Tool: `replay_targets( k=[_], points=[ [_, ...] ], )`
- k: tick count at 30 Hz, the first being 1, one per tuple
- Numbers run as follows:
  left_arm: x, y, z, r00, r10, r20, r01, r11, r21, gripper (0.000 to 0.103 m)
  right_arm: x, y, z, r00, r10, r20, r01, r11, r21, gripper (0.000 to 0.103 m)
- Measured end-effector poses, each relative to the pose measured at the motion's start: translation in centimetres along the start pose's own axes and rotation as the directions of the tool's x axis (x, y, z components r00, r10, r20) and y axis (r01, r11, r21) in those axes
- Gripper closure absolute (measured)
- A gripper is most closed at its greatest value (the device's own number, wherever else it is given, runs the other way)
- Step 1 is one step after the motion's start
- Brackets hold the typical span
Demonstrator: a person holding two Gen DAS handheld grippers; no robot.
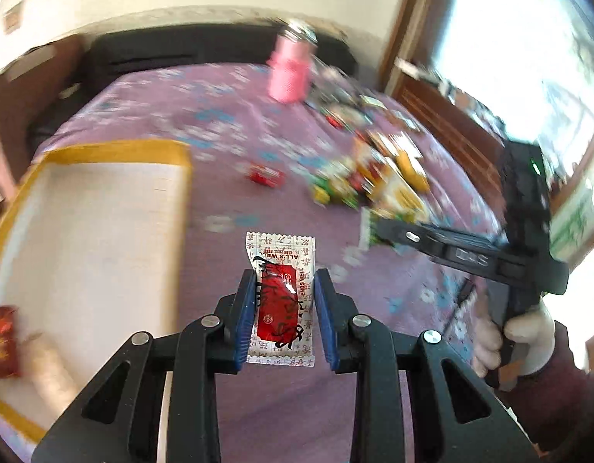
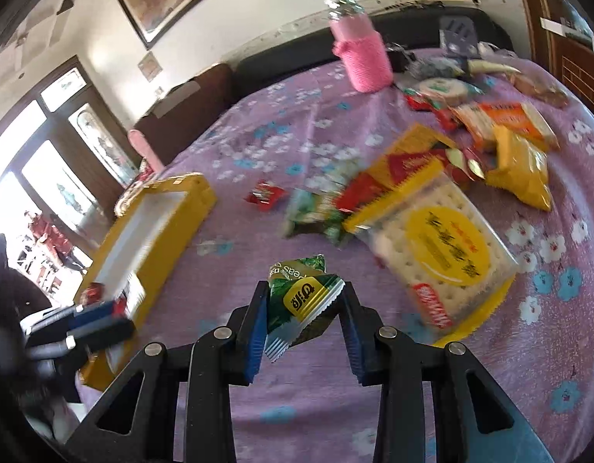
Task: Organize snacks
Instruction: 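Carry both packets into the white tray and open both tools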
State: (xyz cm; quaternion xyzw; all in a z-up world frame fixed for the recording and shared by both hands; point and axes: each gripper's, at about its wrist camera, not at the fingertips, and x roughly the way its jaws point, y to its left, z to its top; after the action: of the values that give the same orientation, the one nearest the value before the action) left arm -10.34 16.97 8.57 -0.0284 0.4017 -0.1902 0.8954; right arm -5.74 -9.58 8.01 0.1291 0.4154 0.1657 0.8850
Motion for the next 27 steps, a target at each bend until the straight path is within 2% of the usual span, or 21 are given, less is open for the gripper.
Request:
replay_targets(
  k=[5, 9, 12, 15, 19, 24, 27],
  points=[
    [-3.9, 6.5, 0.0, 0.988, 0.137, 0.063, -0.131, 0.986, -0.1, 0.076, -1.4, 5.0, 1.8, 0.995, 0.102, -0.002, -0.102, 0.993, -0.055, 0.067],
    [-5.3, 12.2, 0.1, 0.974, 0.224, 0.045, -0.212, 0.959, -0.189, 0.076, -1.1, 10.8, 3.3, 0.98, 0.194, -0.043, -0.198, 0.972, -0.124, 0.068],
    [-5.2, 15.5, -0.1, 0.968, 0.249, 0.024, -0.236, 0.94, -0.245, 0.076, 0.8, 14.8, 3.9, 0.964, 0.247, -0.102, -0.26, 0.954, -0.148, 0.068],
    [-4.2, 18.0, -0.3, 0.961, 0.277, -0.01, -0.27, 0.924, -0.27, 0.076, 3.5, 18.4, 3.6, 0.952, 0.258, -0.167, -0.286, 0.941, -0.179, 0.068],
    [-1.9, 19.4, -0.7, 0.957, 0.282, -0.063, -0.288, 0.915, -0.284, 0.076, 8.2, 22.5, 1.8, 0.932, 0.24, -0.272, -0.298, 0.933, -0.2, 0.068],
    [-0.6, 20.4, -1.0, 0.95, 0.295, -0.107, -0.313, 0.901, -0.299, 0.075, 12.7, 25.4, -0.4, 0.913, 0.194, -0.359, -0.285, 0.932, -0.222, 0.068],
    [-0.6, 21.0, -1.1, 0.953, 0.283, -0.107, -0.302, 0.896, -0.324, 0.075, 14.3, 26.2, -1.1, 0.907, 0.177, -0.382, -0.281, 0.931, -0.234, 0.068]
  ],
)
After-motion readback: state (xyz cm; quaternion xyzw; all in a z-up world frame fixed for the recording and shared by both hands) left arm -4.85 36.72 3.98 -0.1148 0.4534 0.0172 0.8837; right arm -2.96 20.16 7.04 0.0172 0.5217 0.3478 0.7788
